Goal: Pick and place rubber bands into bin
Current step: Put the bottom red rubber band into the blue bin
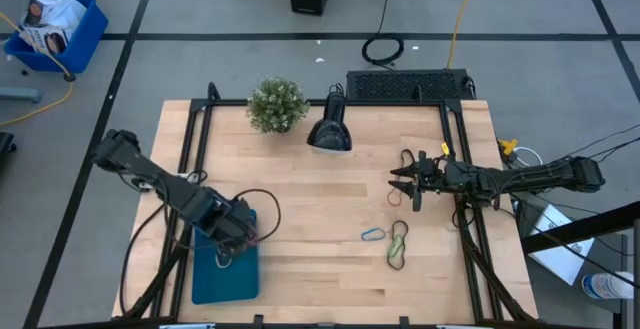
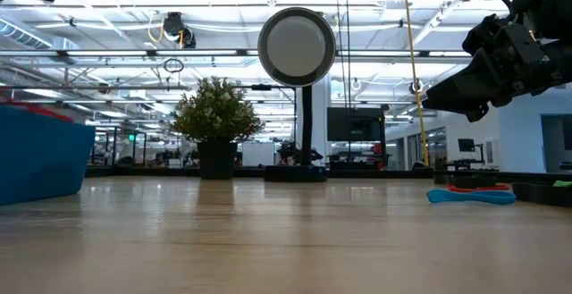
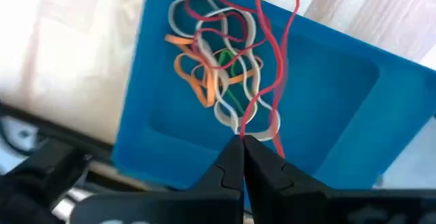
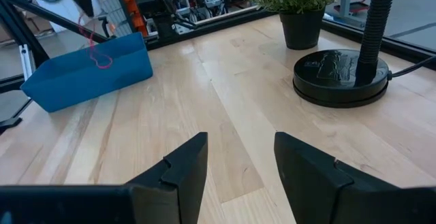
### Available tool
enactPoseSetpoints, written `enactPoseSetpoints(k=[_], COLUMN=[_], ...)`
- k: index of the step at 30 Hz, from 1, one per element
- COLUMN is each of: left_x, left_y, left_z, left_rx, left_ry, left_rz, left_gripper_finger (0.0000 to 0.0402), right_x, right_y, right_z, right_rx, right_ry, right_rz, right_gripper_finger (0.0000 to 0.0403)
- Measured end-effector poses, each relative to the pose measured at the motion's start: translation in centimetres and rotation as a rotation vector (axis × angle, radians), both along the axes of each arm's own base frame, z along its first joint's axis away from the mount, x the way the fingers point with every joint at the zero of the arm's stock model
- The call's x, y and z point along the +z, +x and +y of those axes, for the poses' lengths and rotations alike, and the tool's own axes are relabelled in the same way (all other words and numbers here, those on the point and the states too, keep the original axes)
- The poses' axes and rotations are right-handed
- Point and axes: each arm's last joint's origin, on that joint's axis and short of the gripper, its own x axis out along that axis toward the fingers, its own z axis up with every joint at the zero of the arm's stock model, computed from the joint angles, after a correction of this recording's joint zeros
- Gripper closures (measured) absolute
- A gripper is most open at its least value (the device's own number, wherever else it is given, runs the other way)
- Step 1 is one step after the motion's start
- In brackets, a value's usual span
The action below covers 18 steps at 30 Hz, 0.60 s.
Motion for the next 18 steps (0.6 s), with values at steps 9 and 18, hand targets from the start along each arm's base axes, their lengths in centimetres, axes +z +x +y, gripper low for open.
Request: enactPoseSetpoints(k=[9,18], left_x=[-5.2,-8.3], left_y=[-0.1,-0.5], left_z=[0.0,0.3], left_rx=[-0.001,0.004], left_ry=[-0.038,-0.037], left_rz=[0.005,-0.007], left_gripper_finger=[0.0396,0.0397], right_x=[0.0,0.1], right_y=[0.0,0.0], right_z=[0.0,0.0], right_rx=[0.0,0.0], right_ry=[0.0,0.0], right_rz=[-0.002,-0.006], right_gripper_finger=[0.0238,0.0238])
